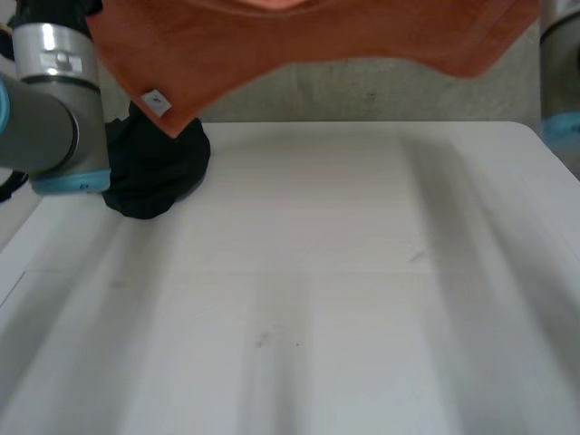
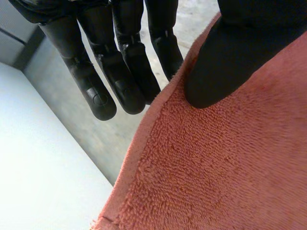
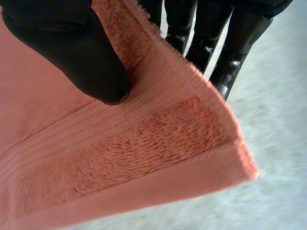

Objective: Fold the laundry.

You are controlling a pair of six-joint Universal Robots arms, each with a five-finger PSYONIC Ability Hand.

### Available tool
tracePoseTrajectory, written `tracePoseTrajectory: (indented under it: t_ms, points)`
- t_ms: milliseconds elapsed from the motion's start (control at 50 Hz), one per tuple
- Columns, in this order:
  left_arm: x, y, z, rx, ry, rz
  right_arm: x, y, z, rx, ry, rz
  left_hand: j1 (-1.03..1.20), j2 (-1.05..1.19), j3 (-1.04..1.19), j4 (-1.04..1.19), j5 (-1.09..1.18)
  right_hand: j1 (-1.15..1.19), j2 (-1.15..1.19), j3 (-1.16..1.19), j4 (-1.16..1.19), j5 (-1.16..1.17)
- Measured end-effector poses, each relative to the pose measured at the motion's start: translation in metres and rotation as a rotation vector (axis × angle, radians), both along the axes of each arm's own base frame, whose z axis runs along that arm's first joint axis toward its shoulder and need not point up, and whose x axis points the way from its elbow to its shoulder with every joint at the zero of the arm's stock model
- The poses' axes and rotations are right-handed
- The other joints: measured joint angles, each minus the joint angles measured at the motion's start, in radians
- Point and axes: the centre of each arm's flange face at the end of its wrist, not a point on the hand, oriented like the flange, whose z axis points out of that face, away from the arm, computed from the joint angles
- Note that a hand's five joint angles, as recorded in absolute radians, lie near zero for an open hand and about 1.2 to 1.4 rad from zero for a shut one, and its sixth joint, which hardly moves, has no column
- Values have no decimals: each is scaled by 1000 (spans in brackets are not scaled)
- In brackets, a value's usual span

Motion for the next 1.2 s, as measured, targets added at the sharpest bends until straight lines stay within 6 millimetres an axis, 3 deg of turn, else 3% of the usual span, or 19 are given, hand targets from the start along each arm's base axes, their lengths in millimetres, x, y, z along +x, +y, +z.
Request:
tracePoseTrajectory:
  t_ms: [20, 40, 60, 100, 220, 240, 260, 280, 300, 380, 460, 540, 600, 640, 740, 840, 860, 940, 1200]
  points:
    - [2, 2, -8, 37, 1, -11, 1, 0, -15, 41, 20, 12, 0, 0, 0, 0, 0, 0, 0, 0, 0, 1]
    - [2, 2, -8, 37, 1, -11, 1, 0, -15, 41, 20, 12, 0, 0, 0, 0, 0, 0, 0, 0, 0, 1]
    - [4, 4, -22, 90, -7, -18, 2, 0, -26, 70, 34, 19, 0, 0, 0, 0, 0, 0, 0, 0, 0, 1]
    - [7, 7, -51, 194, -33, -22, 3, 2, -74, 209, 97, 51, 0, 0, 0, 0, 0, 0, 0, 0, 0, 1]
    - [13, 21, -121, 419, -109, -19, 0, 18, -154, 445, 184, 95, 0, 1, 2, 0, 0, 0, 0, 0, 0, 1]
    - [13, 21, -121, 419, -109, -19, 0, 18, -154, 445, 184, 95, 0, 1, 2, 0, 0, 0, 0, 0, 0, 1]
    - [14, 28, -144, 491, -137, -20, -2, 27, -179, 525, 209, 103, 0, 1, 2, 0, 0, 0, 0, 0, 0, 1]
    - [14, 28, -144, 491, -137, -20, -2, 27, -179, 525, 209, 103, 0, 1, 2, 0, 0, 0, 0, 0, 0, 1]
    - [15, 36, -168, 561, -167, -23, -3, 35, -198, 586, 226, 107, 0, 1, 2, 0, 0, 0, 0, 0, 0, 1]
    - [16, 51, -202, 670, -223, -27, -9, 54, -231, 720, 262, 110, 0, 1, 2, 0, 0, 0, 0, 0, 0, 1]
    - [20, 63, -219, 748, -276, -19, -14, 65, -243, 811, 284, 109, 0, 1, 2, 0, 0, 0, 0, 0, 0, 1]
    - [33, 90, -238, 931, -409, 12, -32, 91, -254, 1030, 353, 83, 0, 1, 2, 0, 0, 0, 0, 0, 0, 2]
    - [38, 100, -241, 997, -448, 17, -40, 100, -254, 1098, 386, 69, 0, 1, 2, 0, 0, 0, 0, 0, 0, 1]
    - [47, 123, -243, 1147, -517, 16, -58, 119, -252, 1227, 464, 41, 0, 1, 2, 0, 0, 0, 0, 0, 0, 1]
    - [55, 143, -237, 1267, -542, 6, -72, 134, -248, 1291, 530, 24, 0, 1, 2, 0, 0, 0, 0, 0, 0, 2]
    - [55, 143, -230, 1264, -492, 0, -74, 132, -246, 1251, 530, 12, 0, 1, 2, 0, 0, 0, 0, 0, 0, 2]
    - [54, 137, -225, 1230, -428, -4, -74, 126, -245, 1196, 509, 1, -307, -328, -319, -313, -264, 0, 0, 0, 0, 1]
    - [53, 126, -222, 1182, -350, -8, -72, 118, -243, 1136, 468, -8, -579, -599, -590, -604, -554, 0, 0, 0, 0, 2]
    - [62, 119, -228, 1195, -276, -3, -72, 101, -240, 1041, 323, -13, -579, -629, -623, -627, -574, 0, 0, 0, 0, 2]
